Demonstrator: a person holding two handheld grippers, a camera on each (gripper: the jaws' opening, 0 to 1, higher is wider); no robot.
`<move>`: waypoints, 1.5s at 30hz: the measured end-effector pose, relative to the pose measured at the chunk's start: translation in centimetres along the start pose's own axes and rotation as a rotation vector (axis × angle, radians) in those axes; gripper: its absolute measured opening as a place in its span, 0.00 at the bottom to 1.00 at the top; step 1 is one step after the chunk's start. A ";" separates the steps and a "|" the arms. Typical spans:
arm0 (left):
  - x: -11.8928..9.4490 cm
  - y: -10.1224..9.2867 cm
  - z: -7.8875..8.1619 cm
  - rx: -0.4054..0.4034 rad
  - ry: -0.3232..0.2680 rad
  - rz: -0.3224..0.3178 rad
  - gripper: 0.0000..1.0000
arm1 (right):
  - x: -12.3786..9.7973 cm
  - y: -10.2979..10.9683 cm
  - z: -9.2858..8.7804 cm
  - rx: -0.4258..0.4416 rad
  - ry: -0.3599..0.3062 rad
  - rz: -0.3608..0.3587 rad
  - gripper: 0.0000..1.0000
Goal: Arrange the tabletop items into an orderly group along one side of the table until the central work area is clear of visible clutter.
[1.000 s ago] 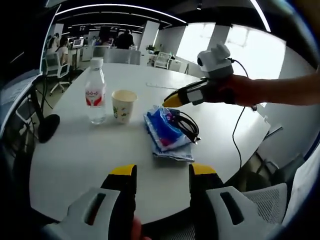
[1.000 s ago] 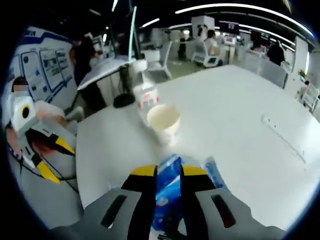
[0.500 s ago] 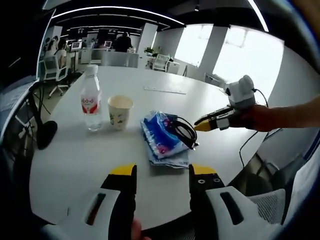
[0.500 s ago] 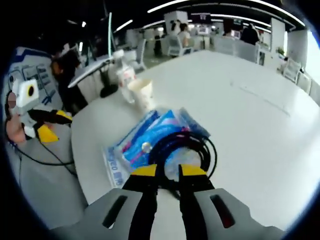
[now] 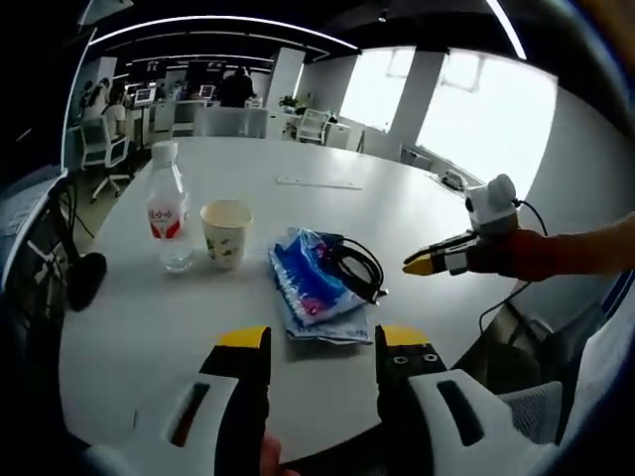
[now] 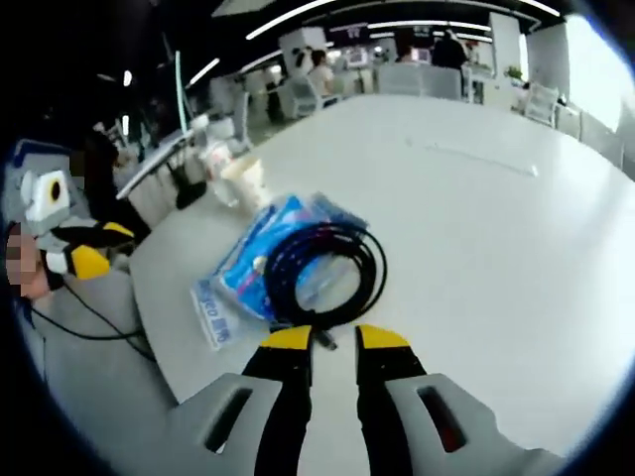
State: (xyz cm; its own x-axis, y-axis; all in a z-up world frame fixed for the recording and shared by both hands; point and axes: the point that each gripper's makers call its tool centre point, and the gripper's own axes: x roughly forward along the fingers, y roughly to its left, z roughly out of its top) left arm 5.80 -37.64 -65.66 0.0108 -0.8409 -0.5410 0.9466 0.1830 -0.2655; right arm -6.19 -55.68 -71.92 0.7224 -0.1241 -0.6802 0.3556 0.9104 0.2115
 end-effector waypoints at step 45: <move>-1.9 0.4 0.7 -0.019 -0.019 0.105 0.42 | -0.9 -2.6 -2.4 0.242 -0.074 -0.041 0.15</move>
State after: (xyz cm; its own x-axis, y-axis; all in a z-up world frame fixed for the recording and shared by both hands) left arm 6.35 -36.29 -64.19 0.1162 -0.8262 -0.5513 0.9335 0.2804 -0.2234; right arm -9.17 -56.96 -73.57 0.7425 -0.1955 -0.6407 0.5108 0.7840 0.3527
